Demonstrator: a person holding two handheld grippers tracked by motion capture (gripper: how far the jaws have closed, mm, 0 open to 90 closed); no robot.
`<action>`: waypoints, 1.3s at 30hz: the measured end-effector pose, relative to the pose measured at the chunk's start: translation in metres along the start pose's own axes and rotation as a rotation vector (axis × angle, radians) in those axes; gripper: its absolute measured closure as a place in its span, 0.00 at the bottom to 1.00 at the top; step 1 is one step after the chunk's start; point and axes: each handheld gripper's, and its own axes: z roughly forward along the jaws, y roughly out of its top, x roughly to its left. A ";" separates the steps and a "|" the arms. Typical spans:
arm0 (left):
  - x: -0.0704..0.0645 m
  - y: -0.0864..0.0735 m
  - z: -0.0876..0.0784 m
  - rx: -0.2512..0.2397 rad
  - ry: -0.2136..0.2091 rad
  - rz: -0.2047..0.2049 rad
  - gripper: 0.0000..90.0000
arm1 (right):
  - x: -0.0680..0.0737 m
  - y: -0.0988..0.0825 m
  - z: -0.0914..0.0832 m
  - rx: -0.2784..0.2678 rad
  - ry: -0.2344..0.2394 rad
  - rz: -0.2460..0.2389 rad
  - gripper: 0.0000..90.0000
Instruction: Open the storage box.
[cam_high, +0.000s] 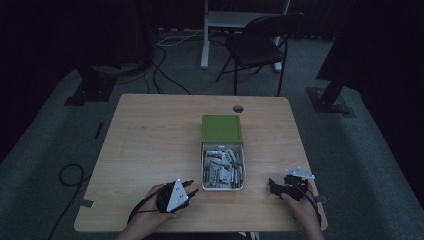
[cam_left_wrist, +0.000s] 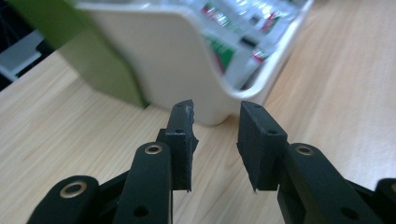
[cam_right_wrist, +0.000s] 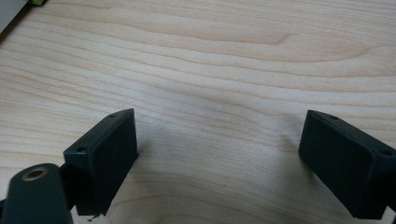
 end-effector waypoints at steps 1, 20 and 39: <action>0.004 -0.004 -0.001 0.003 0.009 -0.009 0.74 | 0.000 0.000 0.000 0.000 0.000 0.000 0.12; 0.041 -0.041 -0.017 0.007 0.059 -0.175 0.70 | 0.000 0.000 0.000 0.000 0.000 0.000 0.12; 0.075 -0.074 -0.052 0.000 0.110 -0.329 0.60 | 0.000 0.000 0.000 -0.001 -0.001 -0.005 0.12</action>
